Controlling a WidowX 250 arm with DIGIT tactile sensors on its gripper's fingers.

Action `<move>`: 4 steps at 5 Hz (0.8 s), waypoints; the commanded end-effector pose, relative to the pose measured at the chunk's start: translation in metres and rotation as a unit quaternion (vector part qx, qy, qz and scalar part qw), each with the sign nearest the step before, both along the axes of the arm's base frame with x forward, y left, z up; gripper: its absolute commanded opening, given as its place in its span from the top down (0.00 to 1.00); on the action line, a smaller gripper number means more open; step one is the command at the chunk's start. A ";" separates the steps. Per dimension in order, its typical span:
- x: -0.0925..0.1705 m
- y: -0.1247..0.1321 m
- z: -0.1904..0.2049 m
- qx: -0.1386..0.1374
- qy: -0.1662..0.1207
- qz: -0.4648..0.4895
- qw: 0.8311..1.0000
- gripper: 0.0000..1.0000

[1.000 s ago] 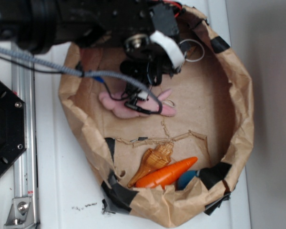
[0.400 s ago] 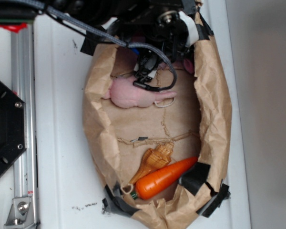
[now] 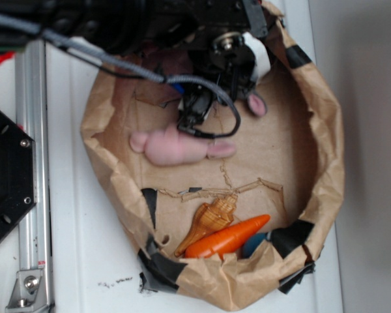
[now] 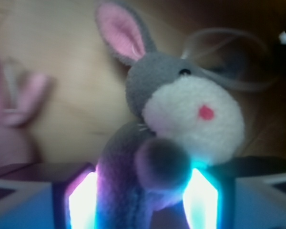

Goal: Grab the gray animal.

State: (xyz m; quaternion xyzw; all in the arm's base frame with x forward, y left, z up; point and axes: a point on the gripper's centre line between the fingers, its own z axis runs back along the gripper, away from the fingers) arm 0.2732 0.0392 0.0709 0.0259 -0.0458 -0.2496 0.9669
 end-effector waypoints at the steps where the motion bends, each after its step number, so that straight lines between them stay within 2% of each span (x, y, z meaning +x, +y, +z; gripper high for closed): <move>1: 0.016 -0.060 0.095 -0.042 -0.036 0.074 0.996 1.00; 2: 0.009 -0.059 0.105 -0.074 -0.023 0.200 0.977 1.00; 3: 0.008 -0.054 0.104 -0.112 -0.025 0.263 0.958 1.00; 4: 0.007 -0.051 0.101 -0.123 -0.029 0.290 0.949 1.00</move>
